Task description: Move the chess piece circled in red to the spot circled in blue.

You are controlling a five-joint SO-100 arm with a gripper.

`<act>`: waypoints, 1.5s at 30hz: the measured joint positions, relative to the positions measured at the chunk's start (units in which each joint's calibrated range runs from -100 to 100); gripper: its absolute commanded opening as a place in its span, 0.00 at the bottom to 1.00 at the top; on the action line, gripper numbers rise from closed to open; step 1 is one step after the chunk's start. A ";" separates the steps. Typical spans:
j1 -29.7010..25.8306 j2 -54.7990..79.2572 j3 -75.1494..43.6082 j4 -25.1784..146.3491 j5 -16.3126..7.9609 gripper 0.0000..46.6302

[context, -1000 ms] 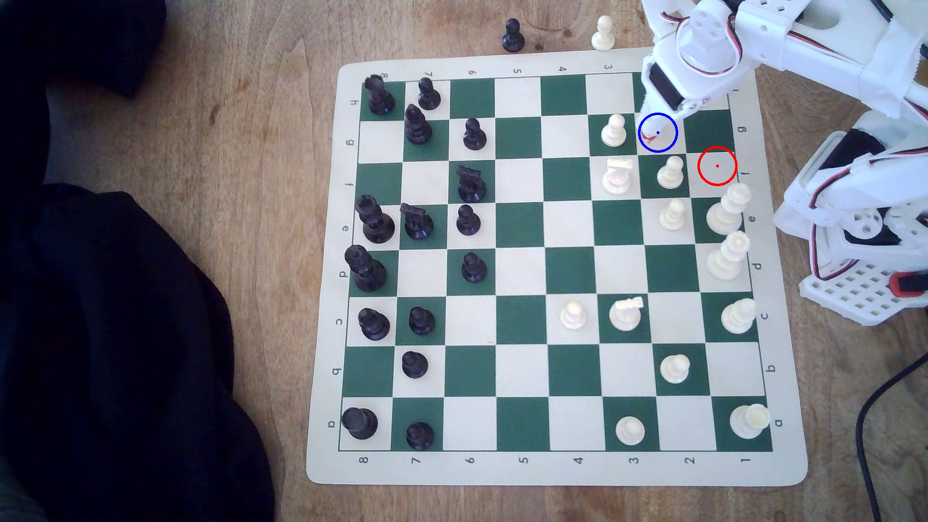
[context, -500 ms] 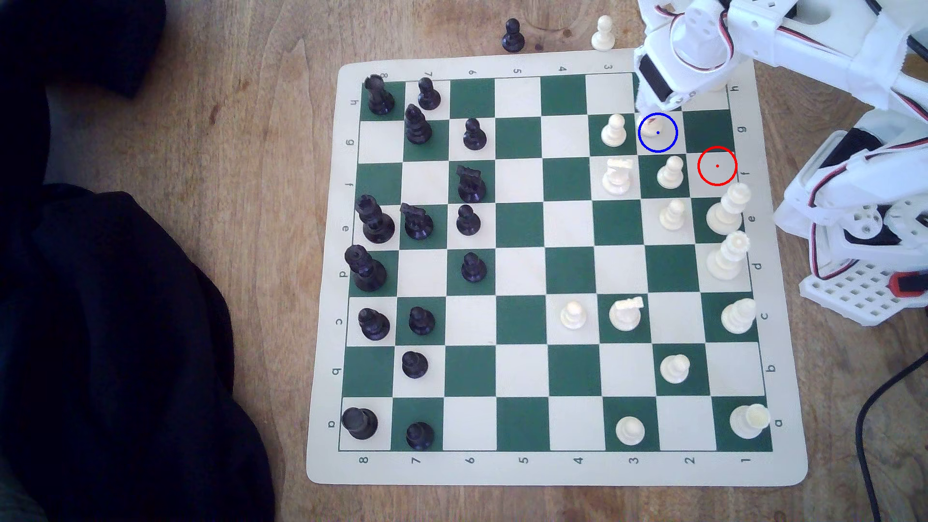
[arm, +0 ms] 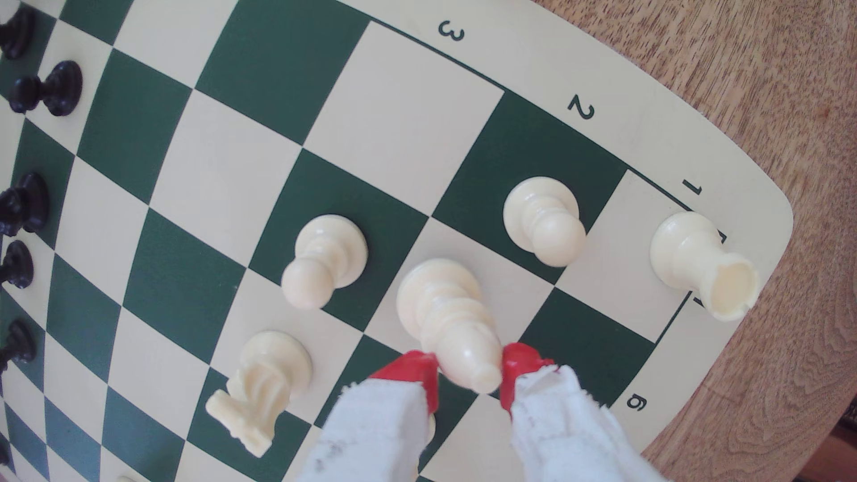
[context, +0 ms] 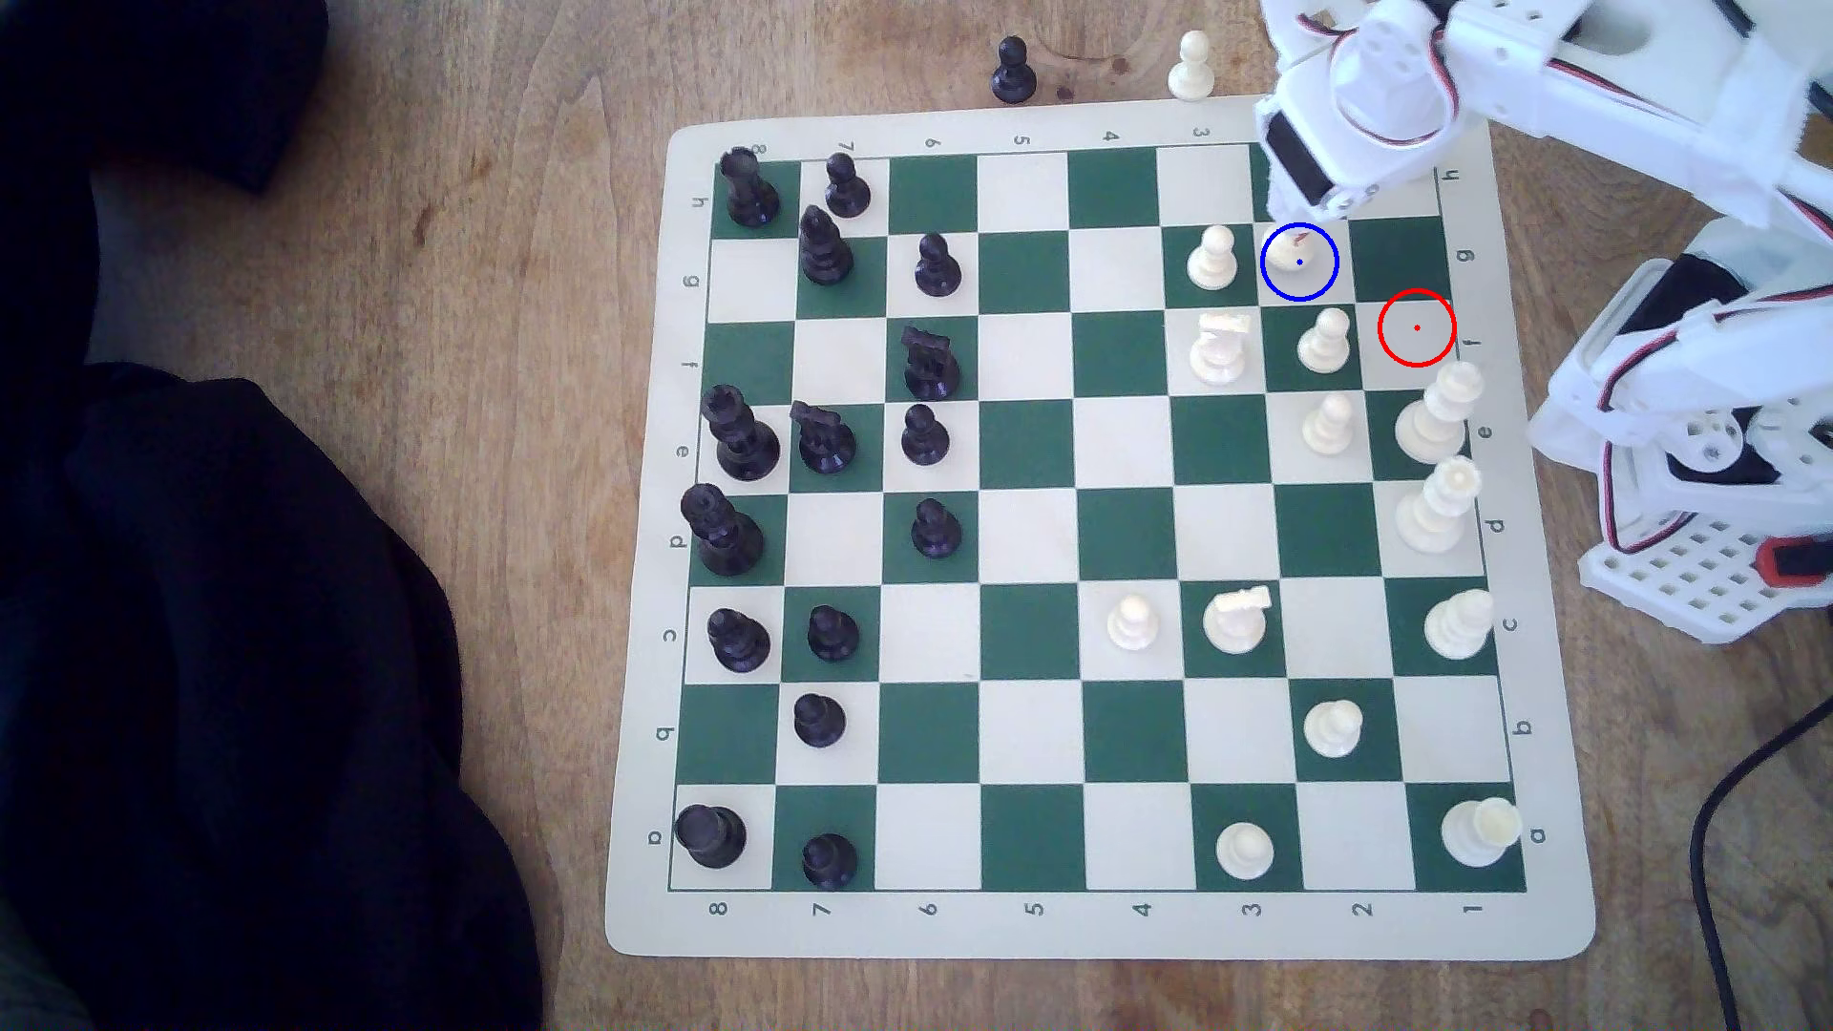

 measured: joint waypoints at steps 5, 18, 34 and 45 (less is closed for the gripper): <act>0.00 -4.27 0.00 3.27 0.68 0.01; -0.96 -1.84 2.08 0.24 1.90 0.01; -0.22 0.08 2.08 -0.24 2.78 0.32; 0.66 -3.35 2.08 1.20 2.78 0.42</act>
